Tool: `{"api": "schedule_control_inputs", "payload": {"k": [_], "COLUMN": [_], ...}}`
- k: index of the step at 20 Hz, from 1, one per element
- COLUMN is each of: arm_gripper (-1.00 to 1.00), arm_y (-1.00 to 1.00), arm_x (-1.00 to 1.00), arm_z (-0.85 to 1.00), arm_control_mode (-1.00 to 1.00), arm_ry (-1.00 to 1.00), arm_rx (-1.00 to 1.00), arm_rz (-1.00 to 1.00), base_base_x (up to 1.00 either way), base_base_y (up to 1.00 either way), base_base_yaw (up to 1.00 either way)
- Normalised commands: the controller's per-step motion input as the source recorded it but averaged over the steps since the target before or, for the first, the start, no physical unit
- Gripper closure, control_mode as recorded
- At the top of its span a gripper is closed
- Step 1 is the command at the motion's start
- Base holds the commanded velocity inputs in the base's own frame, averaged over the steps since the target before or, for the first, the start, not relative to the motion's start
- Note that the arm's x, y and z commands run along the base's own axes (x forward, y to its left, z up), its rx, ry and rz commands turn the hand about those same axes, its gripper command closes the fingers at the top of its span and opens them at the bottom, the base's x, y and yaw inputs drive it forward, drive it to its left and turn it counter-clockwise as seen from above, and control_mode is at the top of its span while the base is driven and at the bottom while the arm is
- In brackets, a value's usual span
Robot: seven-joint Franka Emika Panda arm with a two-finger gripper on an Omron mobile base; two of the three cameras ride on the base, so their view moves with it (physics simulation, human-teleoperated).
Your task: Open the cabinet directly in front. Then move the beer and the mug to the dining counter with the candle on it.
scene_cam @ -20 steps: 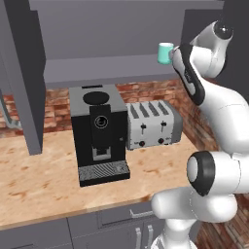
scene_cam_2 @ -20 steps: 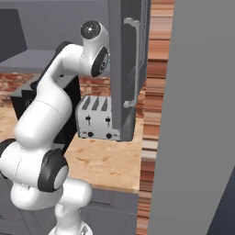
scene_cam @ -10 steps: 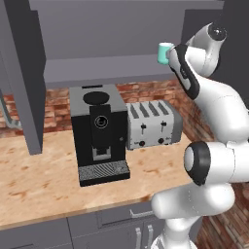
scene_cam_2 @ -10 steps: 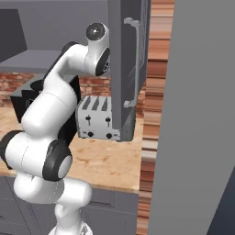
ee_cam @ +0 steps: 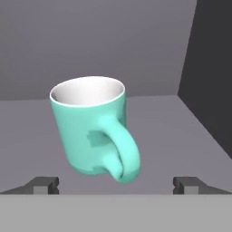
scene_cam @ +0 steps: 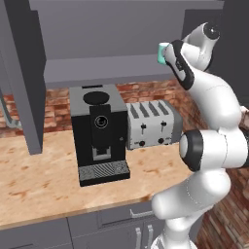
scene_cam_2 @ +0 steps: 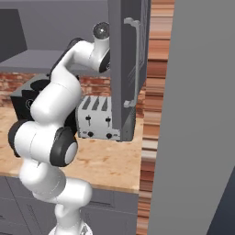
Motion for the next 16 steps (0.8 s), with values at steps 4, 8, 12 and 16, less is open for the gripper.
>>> {"api": "schedule_control_inputs", "payload": {"k": [4,8,12,16], "arm_gripper": [-1.00,-1.00,-1.00,-1.00], "arm_y": [0.00,0.00,0.00,-0.10], "arm_x": [0.40,0.27,0.03,0.16], "arm_z": [0.00,0.00,0.00,0.00], "arm_control_mode": [-1.00,-1.00,-1.00,-1.00], "arm_ry": [0.00,0.00,0.00,0.00], "arm_rx": [0.00,0.00,0.00,0.00], "arm_rz": [0.10,0.09,0.00,0.00], "base_base_x": [0.00,0.00,0.00,0.00], "base_base_y": [0.00,0.00,0.00,0.00], "base_base_yaw": [0.00,0.00,0.00,0.00]}}
